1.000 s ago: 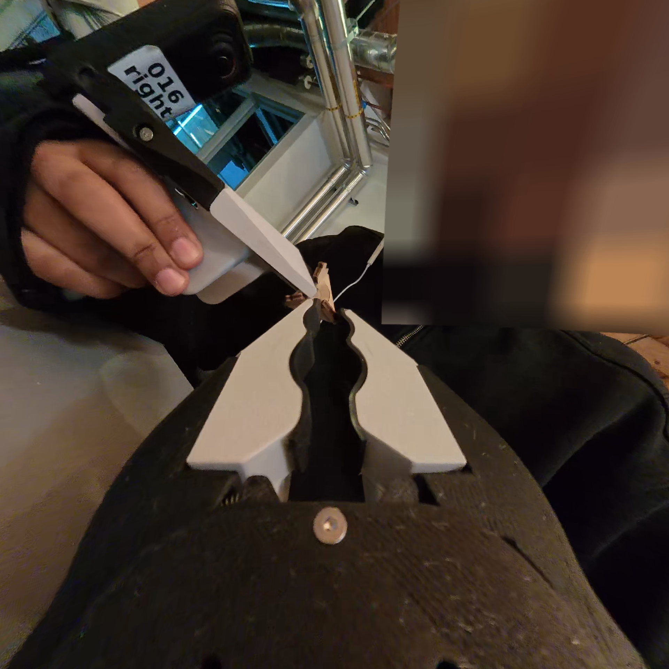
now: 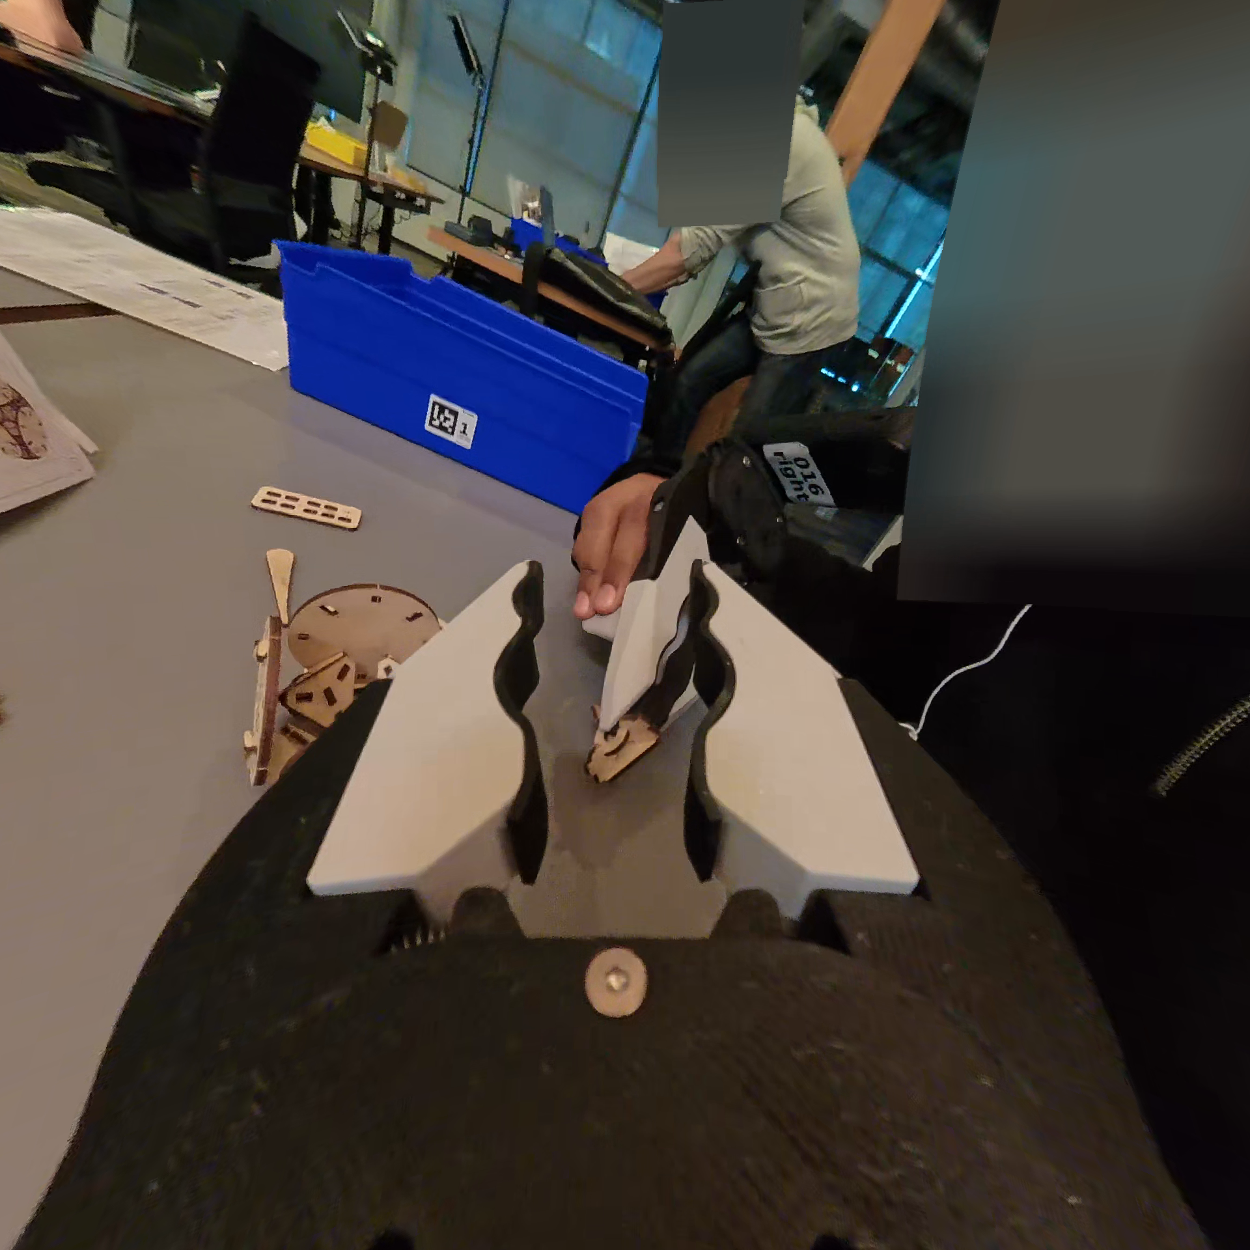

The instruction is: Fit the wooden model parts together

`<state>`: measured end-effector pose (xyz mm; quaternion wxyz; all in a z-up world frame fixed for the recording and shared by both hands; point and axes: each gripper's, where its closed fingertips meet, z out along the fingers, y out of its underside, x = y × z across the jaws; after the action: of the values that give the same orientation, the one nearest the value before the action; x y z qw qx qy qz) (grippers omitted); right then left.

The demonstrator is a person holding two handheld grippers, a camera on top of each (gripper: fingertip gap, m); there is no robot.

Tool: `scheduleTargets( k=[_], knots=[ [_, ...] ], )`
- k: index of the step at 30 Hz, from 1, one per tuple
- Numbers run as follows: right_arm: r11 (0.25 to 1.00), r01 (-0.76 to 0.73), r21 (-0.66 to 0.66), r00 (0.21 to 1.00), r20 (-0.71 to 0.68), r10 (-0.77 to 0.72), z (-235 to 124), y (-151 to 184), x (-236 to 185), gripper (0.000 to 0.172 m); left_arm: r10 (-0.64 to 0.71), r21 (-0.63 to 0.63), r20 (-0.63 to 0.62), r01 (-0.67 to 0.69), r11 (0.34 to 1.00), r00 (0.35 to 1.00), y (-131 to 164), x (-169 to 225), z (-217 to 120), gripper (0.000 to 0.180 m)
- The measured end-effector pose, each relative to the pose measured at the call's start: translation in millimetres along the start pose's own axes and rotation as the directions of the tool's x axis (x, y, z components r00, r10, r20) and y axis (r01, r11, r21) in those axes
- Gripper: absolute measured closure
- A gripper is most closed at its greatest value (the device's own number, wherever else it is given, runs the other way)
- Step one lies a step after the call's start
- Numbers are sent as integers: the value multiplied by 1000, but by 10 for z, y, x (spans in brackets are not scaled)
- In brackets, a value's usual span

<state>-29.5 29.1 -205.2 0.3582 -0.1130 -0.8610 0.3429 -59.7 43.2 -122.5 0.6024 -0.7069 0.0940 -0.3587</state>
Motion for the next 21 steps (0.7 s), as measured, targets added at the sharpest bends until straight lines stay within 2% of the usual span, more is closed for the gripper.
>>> scheduleTargets(
  k=[4,7,8,14,17,21],
  knots=[
    [992,74,-100,997,27,-72,102,200,-89,160,0,-53,-2,0,999,1000,109,-11,56,139],
    [992,85,-91,996,27,-83,97,199,-96,160,35,-66,7,-34,997,999,115,4,61,140],
    [995,64,-82,997,41,-61,97,200,-117,160,48,-68,18,-47,997,999,113,-1,59,140],
    [997,-78,-14,994,71,79,72,151,-117,133,59,-91,24,-57,994,998,149,-10,75,140],
    [989,-139,57,988,82,134,6,49,-77,132,54,-84,23,-52,995,998,137,-10,69,141],
    [972,-195,132,981,8,196,-90,-16,128,137,43,-73,19,-42,996,999,121,-10,65,142]
  ],
)
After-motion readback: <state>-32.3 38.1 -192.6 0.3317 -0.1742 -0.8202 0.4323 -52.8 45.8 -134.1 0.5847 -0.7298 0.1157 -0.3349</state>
